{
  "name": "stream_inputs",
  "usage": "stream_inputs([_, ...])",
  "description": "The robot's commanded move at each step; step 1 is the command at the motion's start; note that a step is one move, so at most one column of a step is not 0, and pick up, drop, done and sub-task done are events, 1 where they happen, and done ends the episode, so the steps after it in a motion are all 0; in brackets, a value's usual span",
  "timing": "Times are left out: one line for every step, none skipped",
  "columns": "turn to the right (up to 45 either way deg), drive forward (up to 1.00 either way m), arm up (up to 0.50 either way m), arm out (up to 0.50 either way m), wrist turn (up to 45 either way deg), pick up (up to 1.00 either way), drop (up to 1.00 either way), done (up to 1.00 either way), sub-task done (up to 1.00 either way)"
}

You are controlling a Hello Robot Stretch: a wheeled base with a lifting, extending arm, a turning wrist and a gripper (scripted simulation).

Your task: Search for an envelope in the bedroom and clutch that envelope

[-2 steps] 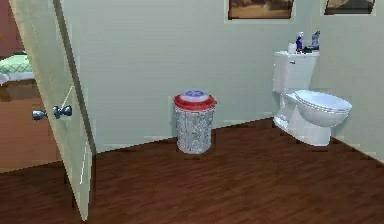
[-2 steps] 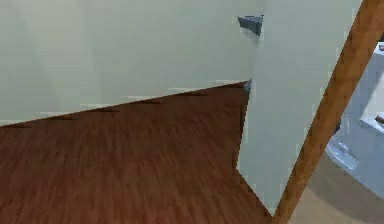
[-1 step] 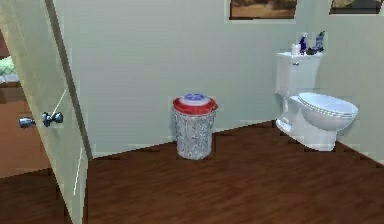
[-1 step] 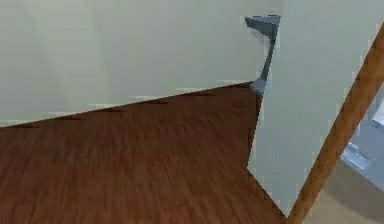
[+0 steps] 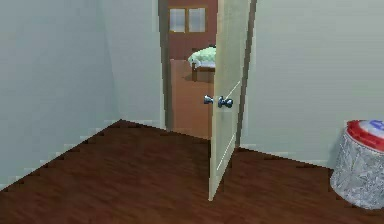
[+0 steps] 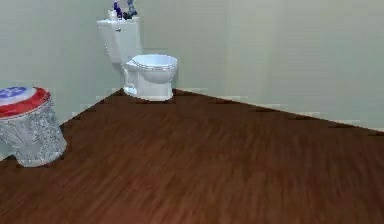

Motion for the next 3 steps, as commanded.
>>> stream_inputs([-15.0, 0.0, 0.0, 0.0, 0.0, 0.0, 0.0, 0.0, 0.0])
stream_inputs([0.0, 1.0, 0.0, 0.0, 0.0, 0.0, 0.0, 0.0, 0.0])
stream_inputs([-18.0, 0.0, 0.0, 0.0, 0.0, 0.0, 0.0, 0.0, 0.0])
